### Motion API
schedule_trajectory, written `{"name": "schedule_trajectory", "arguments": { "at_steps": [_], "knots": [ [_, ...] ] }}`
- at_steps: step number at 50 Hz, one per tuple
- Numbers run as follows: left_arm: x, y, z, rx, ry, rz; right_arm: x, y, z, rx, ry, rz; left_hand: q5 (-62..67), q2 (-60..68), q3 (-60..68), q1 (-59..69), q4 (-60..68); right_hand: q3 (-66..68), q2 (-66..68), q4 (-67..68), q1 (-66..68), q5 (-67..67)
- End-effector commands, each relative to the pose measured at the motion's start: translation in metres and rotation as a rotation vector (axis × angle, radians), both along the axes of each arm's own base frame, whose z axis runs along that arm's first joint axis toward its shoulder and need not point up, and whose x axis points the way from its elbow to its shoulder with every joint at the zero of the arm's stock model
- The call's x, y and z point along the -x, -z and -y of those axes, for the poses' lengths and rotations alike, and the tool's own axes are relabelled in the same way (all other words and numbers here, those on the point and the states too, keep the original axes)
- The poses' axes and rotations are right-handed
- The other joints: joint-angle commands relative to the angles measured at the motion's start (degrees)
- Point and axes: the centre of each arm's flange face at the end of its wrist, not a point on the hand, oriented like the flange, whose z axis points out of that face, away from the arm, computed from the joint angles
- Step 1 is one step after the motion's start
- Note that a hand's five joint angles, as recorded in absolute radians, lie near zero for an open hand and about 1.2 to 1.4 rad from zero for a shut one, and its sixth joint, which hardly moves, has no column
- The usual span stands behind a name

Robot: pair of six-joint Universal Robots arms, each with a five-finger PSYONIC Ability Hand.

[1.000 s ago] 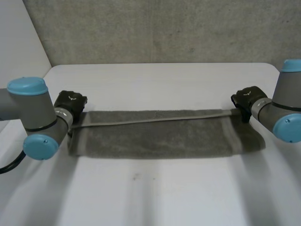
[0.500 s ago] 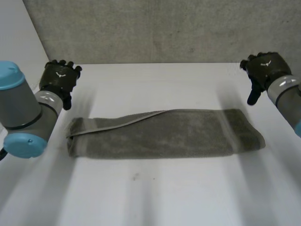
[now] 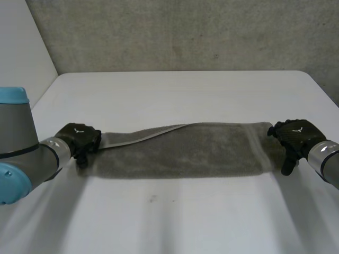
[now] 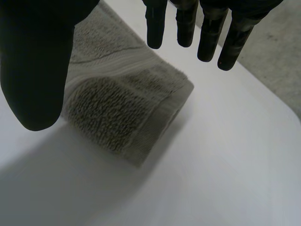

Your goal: Fold the towel.

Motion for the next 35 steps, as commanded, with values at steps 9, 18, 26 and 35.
{"name": "schedule_trajectory", "arguments": {
  "at_steps": [9,18,26,35],
  "knots": [
    [0.004,0.025,0.045,-0.014,-0.052,-0.102,-0.001,0.02,0.001,-0.034,-0.01,-0.017,-7.28,-7.31,-7.24,-7.11,-7.26,-2.37,-3.51,-3.52,-2.58,-4.12],
    [-0.007,0.022,0.058,0.08,-0.125,-0.094,-0.001,0.023,0.0,-0.026,-0.012,-0.017,-30.88,-30.9,-30.83,-30.71,-30.86,-2.37,-3.51,-3.52,-2.58,-4.12],
    [-0.005,0.018,0.036,0.054,-0.106,-0.089,0.0,0.021,0.005,0.008,-0.01,-0.019,-30.88,-30.9,-30.83,-30.71,-30.86,-0.45,-1.6,-1.6,-0.67,-2.2],
    [-0.001,0.017,0.01,0.021,-0.086,-0.072,0.008,0.024,0.009,0.036,-0.014,-0.08,-30.88,-30.9,-30.83,-30.71,-30.86,7.8,6.65,6.65,7.58,6.04]
  ]
}}
